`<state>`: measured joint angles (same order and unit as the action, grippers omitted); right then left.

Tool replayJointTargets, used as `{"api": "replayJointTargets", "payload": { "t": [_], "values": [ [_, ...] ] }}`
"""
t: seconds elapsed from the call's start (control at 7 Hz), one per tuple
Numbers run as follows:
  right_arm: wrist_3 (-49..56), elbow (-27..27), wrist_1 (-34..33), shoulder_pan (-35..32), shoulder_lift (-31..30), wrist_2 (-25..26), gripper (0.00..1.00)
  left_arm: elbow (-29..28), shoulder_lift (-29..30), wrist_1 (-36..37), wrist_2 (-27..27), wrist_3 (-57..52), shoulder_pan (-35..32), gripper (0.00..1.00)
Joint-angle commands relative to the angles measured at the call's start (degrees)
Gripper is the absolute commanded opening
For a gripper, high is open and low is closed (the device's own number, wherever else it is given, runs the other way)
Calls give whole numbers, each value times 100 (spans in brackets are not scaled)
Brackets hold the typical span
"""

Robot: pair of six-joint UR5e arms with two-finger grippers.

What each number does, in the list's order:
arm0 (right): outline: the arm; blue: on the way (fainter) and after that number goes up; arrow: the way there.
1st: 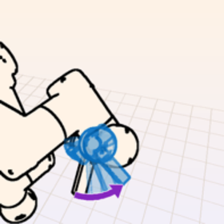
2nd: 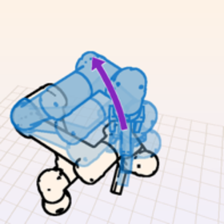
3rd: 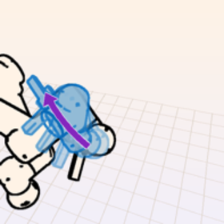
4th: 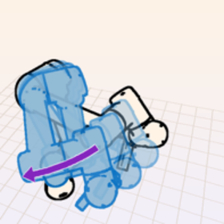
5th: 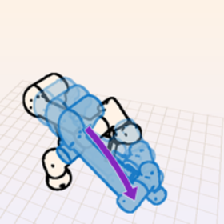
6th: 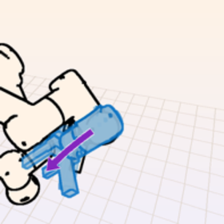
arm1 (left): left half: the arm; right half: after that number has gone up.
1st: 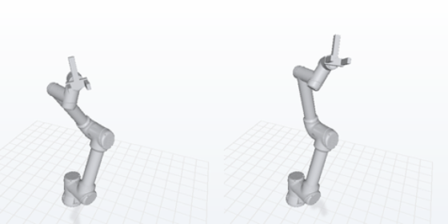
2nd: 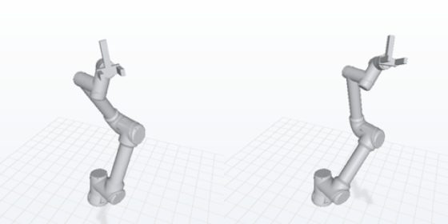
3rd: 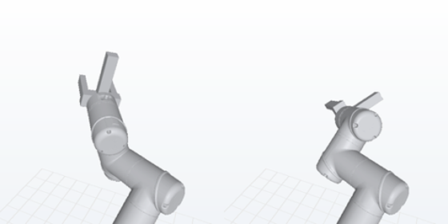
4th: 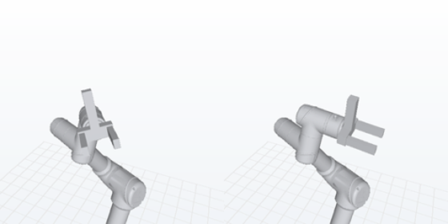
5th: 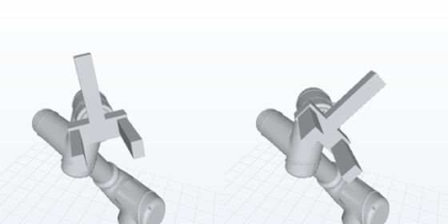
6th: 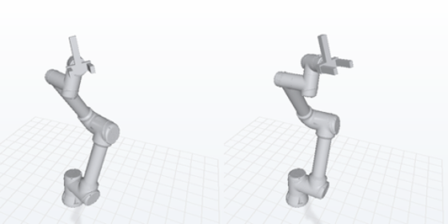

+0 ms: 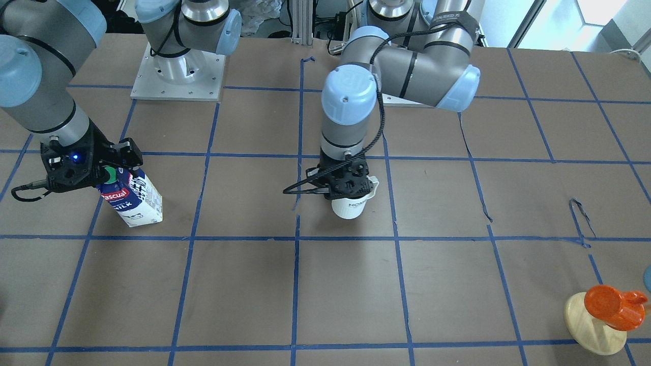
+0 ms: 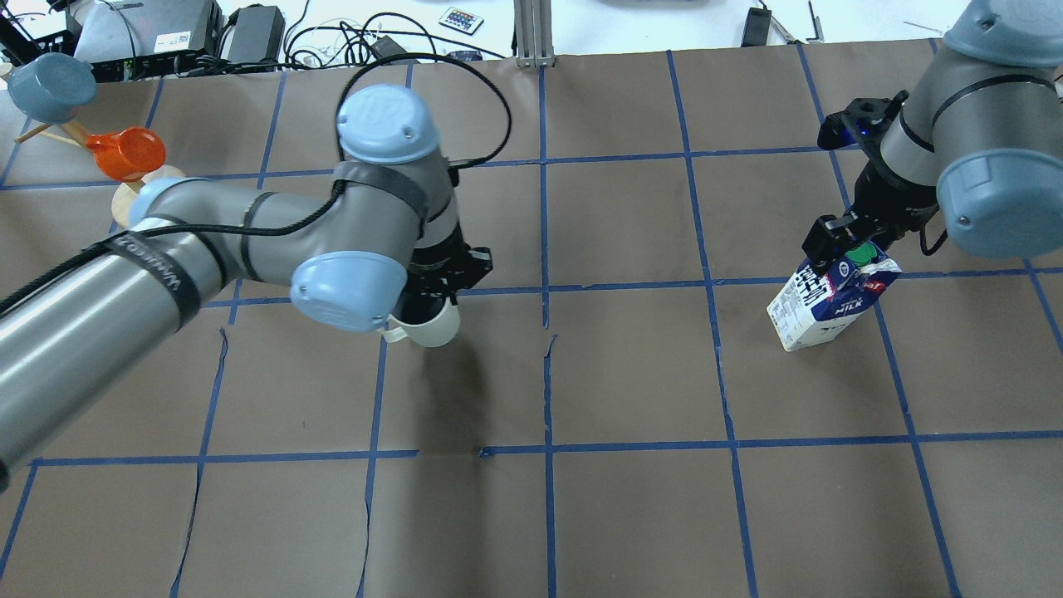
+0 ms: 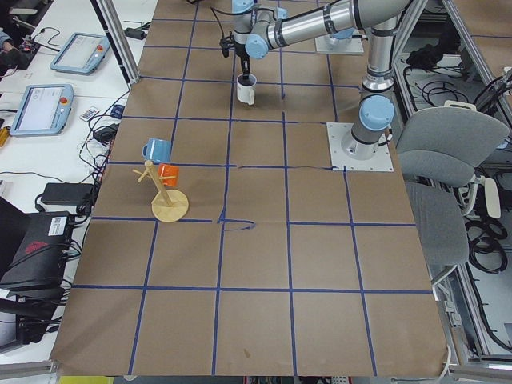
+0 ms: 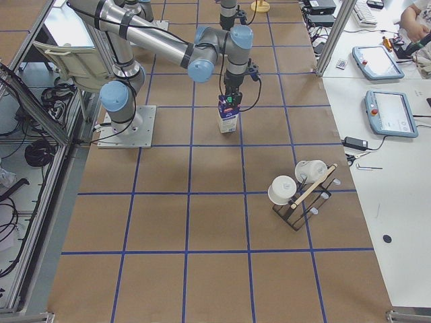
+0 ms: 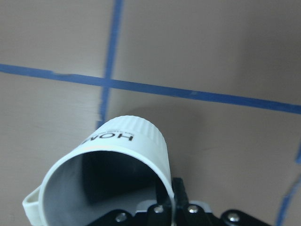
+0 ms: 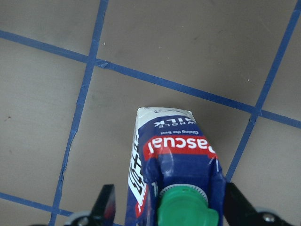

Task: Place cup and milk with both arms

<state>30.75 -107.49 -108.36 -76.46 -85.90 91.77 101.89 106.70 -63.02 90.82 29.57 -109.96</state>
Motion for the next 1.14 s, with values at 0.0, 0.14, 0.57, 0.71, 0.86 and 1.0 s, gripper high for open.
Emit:
{"api": "replayJointTargets", "payload": {
  "t": [0.0,0.14,0.57,0.71,0.86,1.0],
  "values": [
    [-25,0,8,43,3,8,71,-310,463,87,-21,1047,-743,0],
    [-26,0,8,79,3,-18,57,-380,587,184,-12,1303,-972,0],
    [-61,78,17,79,-6,-54,28,-398,729,193,-30,1621,-1132,16],
    [-69,140,25,79,-6,-54,28,-407,703,193,-160,1648,-1132,99],
    [-87,210,34,79,-6,-63,28,-424,564,185,-466,1605,-1106,100],
    [-104,254,43,79,-14,-63,28,-555,475,115,-460,1544,-1028,100]
  ]
}}
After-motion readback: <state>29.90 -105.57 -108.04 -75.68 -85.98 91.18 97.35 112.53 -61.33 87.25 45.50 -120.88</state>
